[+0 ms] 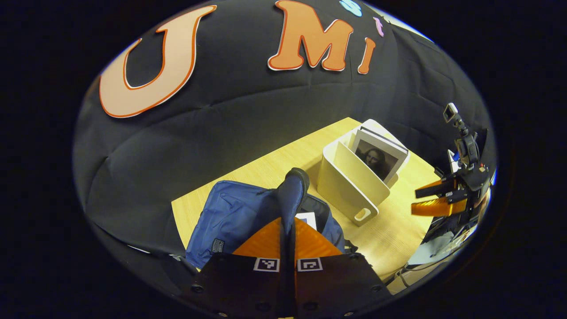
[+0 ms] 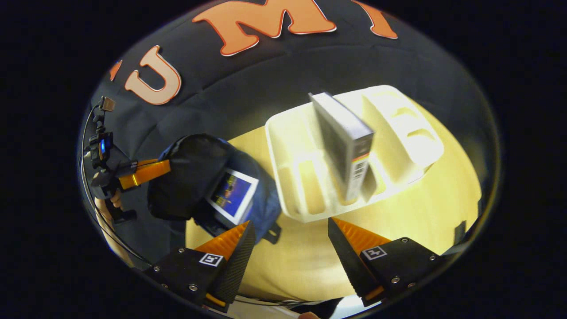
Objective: Open the schoolbag, grab two books from the bookshelf and put them into the schoolbag.
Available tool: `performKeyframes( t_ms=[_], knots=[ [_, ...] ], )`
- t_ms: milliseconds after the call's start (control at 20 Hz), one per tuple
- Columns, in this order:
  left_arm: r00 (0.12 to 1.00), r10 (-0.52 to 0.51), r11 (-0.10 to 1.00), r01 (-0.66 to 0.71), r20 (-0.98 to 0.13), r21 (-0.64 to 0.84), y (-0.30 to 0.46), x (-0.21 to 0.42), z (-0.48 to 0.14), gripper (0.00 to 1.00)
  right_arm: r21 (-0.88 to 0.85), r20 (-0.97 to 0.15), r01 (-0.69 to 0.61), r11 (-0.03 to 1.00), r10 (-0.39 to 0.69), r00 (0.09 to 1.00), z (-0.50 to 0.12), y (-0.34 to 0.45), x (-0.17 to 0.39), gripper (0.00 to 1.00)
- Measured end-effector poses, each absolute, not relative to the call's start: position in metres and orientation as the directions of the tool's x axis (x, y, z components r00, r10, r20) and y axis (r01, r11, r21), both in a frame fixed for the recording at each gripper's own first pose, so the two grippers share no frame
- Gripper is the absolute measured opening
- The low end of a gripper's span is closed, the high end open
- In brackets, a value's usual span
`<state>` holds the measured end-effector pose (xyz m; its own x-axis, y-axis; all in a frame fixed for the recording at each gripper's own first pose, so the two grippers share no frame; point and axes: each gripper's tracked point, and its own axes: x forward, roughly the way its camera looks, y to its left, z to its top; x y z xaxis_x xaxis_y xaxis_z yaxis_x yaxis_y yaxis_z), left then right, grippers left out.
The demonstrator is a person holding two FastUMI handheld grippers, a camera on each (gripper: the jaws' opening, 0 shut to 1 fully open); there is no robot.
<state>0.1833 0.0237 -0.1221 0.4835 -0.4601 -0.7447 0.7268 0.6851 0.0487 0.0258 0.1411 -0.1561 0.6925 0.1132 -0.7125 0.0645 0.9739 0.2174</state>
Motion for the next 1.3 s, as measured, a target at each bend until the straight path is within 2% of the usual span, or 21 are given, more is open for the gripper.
performKeyframes(
  t_ms=[300,650,950,1300],
  knots=[
    [0.484,-0.457,0.691,0.721,-0.746,0.044,0.022,0.178,-0.126,0.0,0.082,-0.714,0.068,0.994,0.011,0.7,-0.104,0.078,0.042,0.98],
    [0.474,-0.456,0.693,0.72,-0.753,0.034,0.022,0.18,-0.13,0.01,0.009,-0.779,-0.038,0.999,0.031,0.626,-0.06,0.068,0.124,0.98],
    [0.474,-0.455,0.697,0.717,-0.754,0.031,0.028,0.183,-0.132,0.0,0.017,-0.871,-0.085,0.996,0.056,0.488,-0.09,0.08,0.178,0.98],
    [0.468,-0.452,0.686,0.726,-0.759,0.039,0.032,0.189,-0.136,0.01,-0.075,-0.917,-0.086,0.993,-0.035,0.399,-0.134,0.071,0.195,0.99]
  ],
)
